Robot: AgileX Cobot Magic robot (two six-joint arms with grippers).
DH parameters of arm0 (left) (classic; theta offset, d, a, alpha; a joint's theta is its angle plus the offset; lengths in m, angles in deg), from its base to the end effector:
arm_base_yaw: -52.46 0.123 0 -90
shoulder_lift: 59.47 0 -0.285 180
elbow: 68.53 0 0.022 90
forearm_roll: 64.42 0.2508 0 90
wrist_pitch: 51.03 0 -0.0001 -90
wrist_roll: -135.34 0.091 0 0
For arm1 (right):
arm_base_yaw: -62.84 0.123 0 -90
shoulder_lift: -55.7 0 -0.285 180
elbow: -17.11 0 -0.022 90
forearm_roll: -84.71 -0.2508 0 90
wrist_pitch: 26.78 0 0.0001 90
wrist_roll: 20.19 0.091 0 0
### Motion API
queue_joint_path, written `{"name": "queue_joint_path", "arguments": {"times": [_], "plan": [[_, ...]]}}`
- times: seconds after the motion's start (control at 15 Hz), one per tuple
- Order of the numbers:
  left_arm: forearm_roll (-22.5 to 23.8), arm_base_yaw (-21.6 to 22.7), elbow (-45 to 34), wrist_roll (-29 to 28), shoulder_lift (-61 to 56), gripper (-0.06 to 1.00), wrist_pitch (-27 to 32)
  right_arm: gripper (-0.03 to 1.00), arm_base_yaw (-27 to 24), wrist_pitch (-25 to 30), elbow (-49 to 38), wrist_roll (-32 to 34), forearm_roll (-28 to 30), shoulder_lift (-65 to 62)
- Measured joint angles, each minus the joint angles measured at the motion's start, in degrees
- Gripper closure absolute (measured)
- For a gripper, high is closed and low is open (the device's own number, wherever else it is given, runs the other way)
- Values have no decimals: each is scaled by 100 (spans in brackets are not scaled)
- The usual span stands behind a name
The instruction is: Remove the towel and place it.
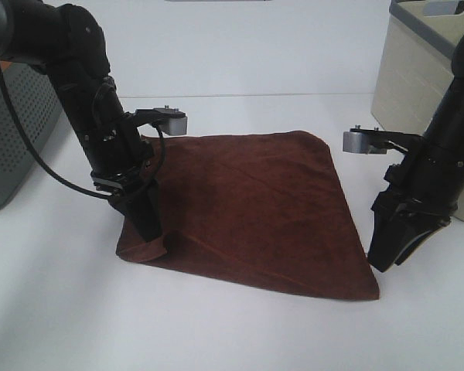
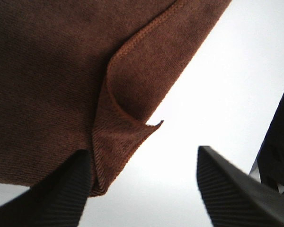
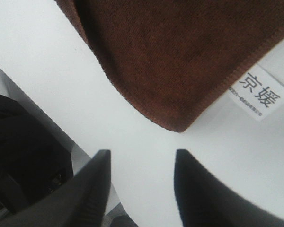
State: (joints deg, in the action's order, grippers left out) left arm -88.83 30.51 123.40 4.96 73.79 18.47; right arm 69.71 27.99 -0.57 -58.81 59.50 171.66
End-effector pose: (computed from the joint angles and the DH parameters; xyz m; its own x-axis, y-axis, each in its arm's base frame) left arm 0.3650 -0.1851 0.1361 -0.5080 0.8515 -0.1299 0.8151 0.4264 -0.3922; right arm 0.3069 0.0689 0.1372 -0.8755 -0.4809 -0.0471 -0.4644 0.8105 0.3569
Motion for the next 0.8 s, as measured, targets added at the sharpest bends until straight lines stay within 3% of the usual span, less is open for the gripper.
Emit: {"name": "queue_joint_path", "arguments": {"times": [0.07, 0.2, 0.47, 0.8], "plan": [[0, 0, 0, -29, 0, 24, 0, 50, 0, -6, 0, 149, 0, 0], [-57, 0, 0, -63, 0, 19, 0, 37, 0, 6, 17, 470, -6, 0], [-481, 0, 155, -413, 0, 18, 11, 34, 0, 332, 378, 1134, 6, -395], [29, -23, 1364, -1748, -63, 18, 0, 33, 0, 355, 1375, 1908, -17, -900]]}}
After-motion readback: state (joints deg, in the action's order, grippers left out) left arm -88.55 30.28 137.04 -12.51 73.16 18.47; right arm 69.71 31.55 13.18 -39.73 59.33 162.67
